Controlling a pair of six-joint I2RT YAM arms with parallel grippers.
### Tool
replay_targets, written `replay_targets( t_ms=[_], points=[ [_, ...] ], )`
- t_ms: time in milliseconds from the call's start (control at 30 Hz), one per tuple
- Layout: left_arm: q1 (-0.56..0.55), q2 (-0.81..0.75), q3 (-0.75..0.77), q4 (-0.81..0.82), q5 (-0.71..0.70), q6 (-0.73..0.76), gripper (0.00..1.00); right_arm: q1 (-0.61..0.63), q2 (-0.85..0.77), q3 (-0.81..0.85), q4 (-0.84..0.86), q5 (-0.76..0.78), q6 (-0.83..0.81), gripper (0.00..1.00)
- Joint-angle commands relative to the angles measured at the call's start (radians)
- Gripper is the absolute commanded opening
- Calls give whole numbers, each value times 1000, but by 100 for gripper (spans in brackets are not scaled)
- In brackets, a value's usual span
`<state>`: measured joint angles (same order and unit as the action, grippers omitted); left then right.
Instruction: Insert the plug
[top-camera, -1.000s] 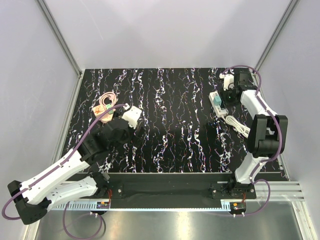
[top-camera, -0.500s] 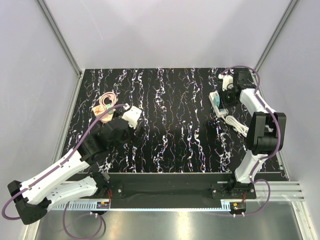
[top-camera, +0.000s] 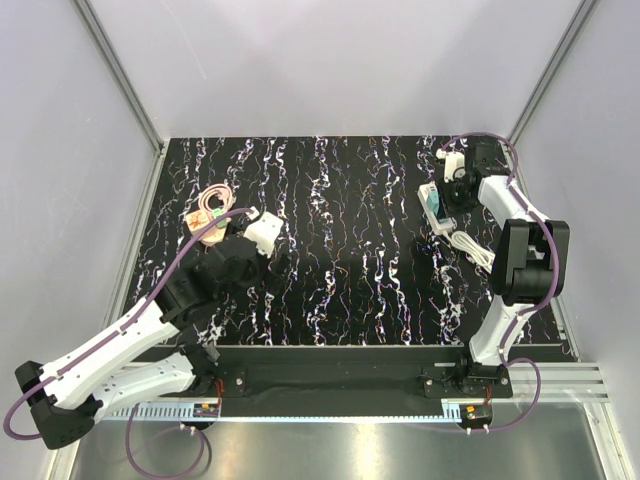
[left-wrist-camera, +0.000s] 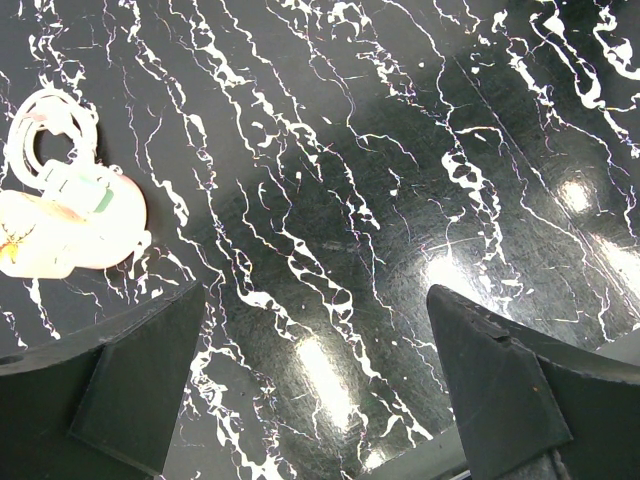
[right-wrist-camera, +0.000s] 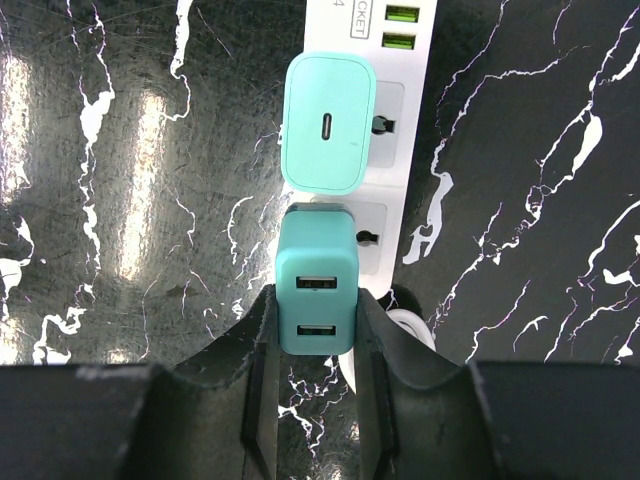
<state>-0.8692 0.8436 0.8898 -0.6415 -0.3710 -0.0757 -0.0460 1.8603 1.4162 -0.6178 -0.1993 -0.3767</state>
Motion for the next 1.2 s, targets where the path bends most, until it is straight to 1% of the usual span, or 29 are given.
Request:
replay_targets(
  t_ms=[0,333,533,933,1167],
  points=[
    [2,-21,-5,31,-26,13,99,0,22,30,13,24,1,0],
    [2,-21,-5,31,-26,14,99,1,13,-37,67,34,-7,0],
    [2,-24,-5,29,-28,14,99,1,39,-65,82,20,1,0],
    [2,-26,-6,29,-28,17,99,12,97,-88,72,127,5,0],
    [2,-34,-8,29,-36,17,99,12,112,-128,75,120,19,0]
  ],
)
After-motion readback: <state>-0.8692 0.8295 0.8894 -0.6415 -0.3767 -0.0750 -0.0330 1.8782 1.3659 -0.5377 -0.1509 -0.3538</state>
